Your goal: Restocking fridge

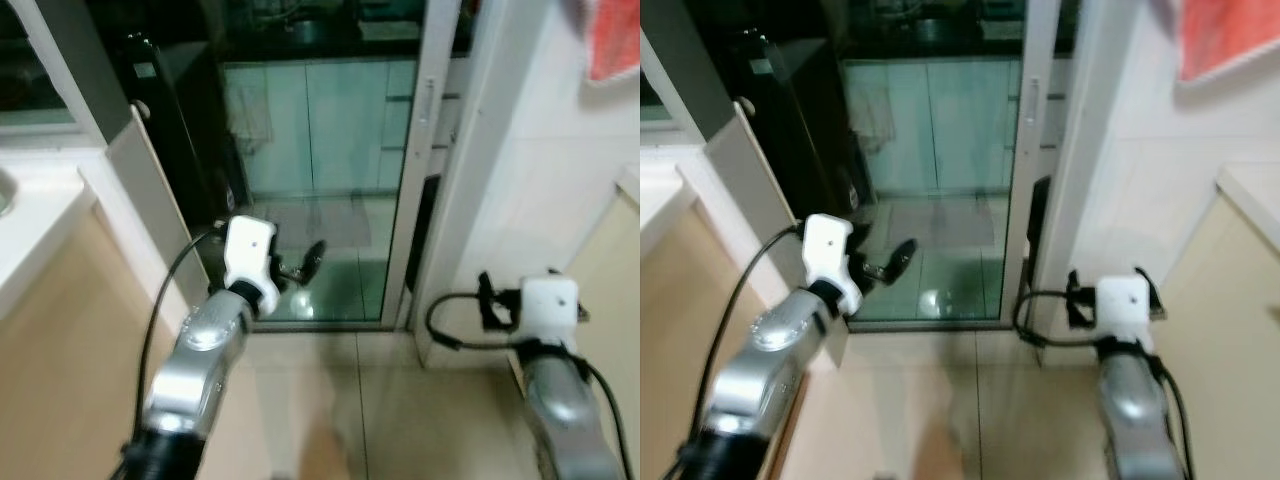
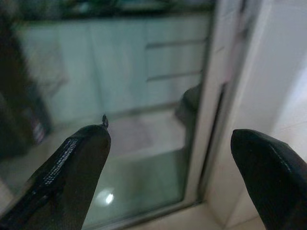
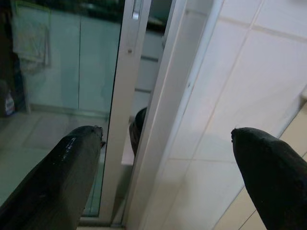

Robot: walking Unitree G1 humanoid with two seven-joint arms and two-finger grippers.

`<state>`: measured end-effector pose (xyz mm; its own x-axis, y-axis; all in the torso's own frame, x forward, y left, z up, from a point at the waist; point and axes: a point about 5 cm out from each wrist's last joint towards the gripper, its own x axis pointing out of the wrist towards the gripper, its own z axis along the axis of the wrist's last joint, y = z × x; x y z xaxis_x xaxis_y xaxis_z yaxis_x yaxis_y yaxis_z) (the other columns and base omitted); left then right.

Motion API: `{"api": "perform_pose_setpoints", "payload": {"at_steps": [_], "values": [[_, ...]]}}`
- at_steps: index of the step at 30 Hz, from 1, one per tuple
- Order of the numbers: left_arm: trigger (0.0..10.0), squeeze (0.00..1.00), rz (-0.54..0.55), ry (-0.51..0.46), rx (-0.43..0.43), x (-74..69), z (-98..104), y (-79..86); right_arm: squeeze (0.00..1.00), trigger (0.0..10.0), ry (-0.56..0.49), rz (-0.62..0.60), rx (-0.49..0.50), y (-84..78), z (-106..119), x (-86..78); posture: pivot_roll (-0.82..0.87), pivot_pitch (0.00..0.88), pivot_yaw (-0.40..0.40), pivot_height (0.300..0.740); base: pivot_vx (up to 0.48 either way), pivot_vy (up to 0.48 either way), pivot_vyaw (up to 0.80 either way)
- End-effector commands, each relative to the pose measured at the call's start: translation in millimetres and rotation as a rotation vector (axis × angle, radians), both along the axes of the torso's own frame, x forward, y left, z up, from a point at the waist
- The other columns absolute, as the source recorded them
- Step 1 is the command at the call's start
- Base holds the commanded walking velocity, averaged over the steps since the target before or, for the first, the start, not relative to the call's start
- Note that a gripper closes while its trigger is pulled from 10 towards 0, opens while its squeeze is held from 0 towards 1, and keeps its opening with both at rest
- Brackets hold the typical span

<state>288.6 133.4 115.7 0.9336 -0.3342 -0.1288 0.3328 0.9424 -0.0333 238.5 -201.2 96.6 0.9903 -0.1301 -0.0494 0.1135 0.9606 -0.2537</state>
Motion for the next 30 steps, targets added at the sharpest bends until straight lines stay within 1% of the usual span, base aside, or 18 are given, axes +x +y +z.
{"api": "perform_pose_setpoints", "payload": {"at_steps": [1, 3, 5, 6, 10, 11, 12, 13, 15, 16, 17, 18, 20, 23, 27, 30], "values": [[10.0, 0.00, 0.001, 0.003, 0.006, -1.6, -0.4, -0.3, 0.73, 10.0, 0.022, -0.022, -0.017, -7.4, -2.0, -3.4, -0.11, 0.000, 0.062, 0.740, 0.000, 0.000, 0.00], [10.0, 0.00, 0.019, 0.031, 0.024, -8.9, -5.5, 10.2, 0.71, 10.0, 0.030, -0.010, -0.017, -8.0, -2.4, -5.9, -0.11, 0.000, 0.058, 0.740, 0.000, 0.000, 0.00], [10.0, 0.00, 0.025, 0.047, 0.028, -15.8, -8.8, 15.3, 0.70, 10.0, 0.036, -0.002, -0.016, -8.8, -2.9, -8.6, -0.11, 0.000, 0.049, 0.740, 0.000, 0.000, 0.00], [10.0, 0.00, 0.025, 0.047, 0.028, -15.8, -8.8, 15.3, 0.70, 10.0, 0.036, -0.002, -0.016, -8.8, -2.9, -8.6, -0.11, 0.000, 0.049, 0.740, 0.000, 0.000, 0.00], [10.0, 0.00, 0.044, 0.067, 0.004, -28.0, -10.9, 16.2, 0.70, 10.0, 0.029, 0.011, -0.009, -9.6, 0.7, -10.3, -0.11, 0.000, 0.044, 0.740, 0.000, 0.000, 0.00], [10.0, 0.00, 0.044, 0.067, 0.004, -28.0, -10.9, 16.2, 0.70, 10.0, 0.029, 0.011, -0.009, -9.6, 0.7, -10.3, -0.11, 0.000, 0.044, 0.740, 0.000, 0.000, 0.00], [10.0, 0.00, 0.063, 0.060, -0.007, -35.1, -8.9, 18.7, 0.71, 10.0, 0.019, 0.015, -0.007, -12.7, 5.6, -9.8, -0.12, 0.000, 0.049, 0.740, 0.000, 0.000, 0.00], [10.0, 0.00, 0.063, 0.060, -0.007, -35.1, -8.9, 18.7, 0.71, 10.0, 0.019, 0.015, -0.007, -12.7, 5.6, -9.8, -0.12, 0.000, 0.049, 0.740, 0.000, 0.000, 0.00], [10.0, 0.00, 0.100, 0.057, -0.008, -42.8, -8.3, 25.5, 0.71, 10.0, 0.009, 0.018, -0.007, -18.8, 12.2, -8.7, -0.11, 0.000, 0.040, 0.740, 0.000, 0.000, 0.00], [10.0, 0.00, 0.112, 0.056, -0.001, -43.4, -8.2, 27.0, 0.71, 10.0, 0.009, 0.021, -0.006, -20.5, 13.2, -7.5, -0.10, 0.000, 0.019, 0.740, 0.000, 0.000, 0.00], [10.0, 0.00, 0.112, 0.056, -0.001, -43.4, -8.2, 27.0, 0.71, 10.0, 0.009, 0.021, -0.006, -20.5, 13.2, -7.5, -0.10, 0.000, 0.019, 0.740, 0.000, 0.000, 0.00], [10.0, 0.00, 0.097, 0.039, 0.013, -41.4, -5.7, 23.3, 0.71, 10.0, 0.019, 0.039, -0.004, -18.8, 10.7, -4.2, -0.09, 0.000, 0.001, 0.740, 0.000, 0.000, 0.00], [10.0, 0.00, 0.085, 0.036, 0.027, -40.7, -4.5, 21.4, 0.71, 10.0, 0.023, 0.050, -0.003, -16.7, 9.1, -2.5, -0.08, 0.000, -0.007, 0.740, 0.000, 0.000, 0.00], [10.0, 0.00, 0.091, 0.048, 0.043, -41.0, -3.1, 23.3, 0.71, 10.0, 0.037, 0.063, 0.002, -13.0, 4.3, -0.3, -0.06, 0.000, -0.018, 0.740, 0.000, 0.000, 0.00], [10.0, 0.00, 0.103, 0.053, 0.037, -43.7, -1.0, 25.2, 0.71, 10.0, 0.046, 0.072, 0.008, -11.3, 2.2, 0.3, -0.05, 0.000, -0.019, 0.740, 0.000, 0.000, 0.00], [10.0, 0.00, 0.120, 0.051, 0.017, -46.1, 2.0, 24.6, 0.71, 10.0, 0.051, 0.092, 0.019, -7.2, 0.7, 2.2, -0.04, 0.000, -0.026, 0.740, 0.000, 0.000, 0.00]]}}
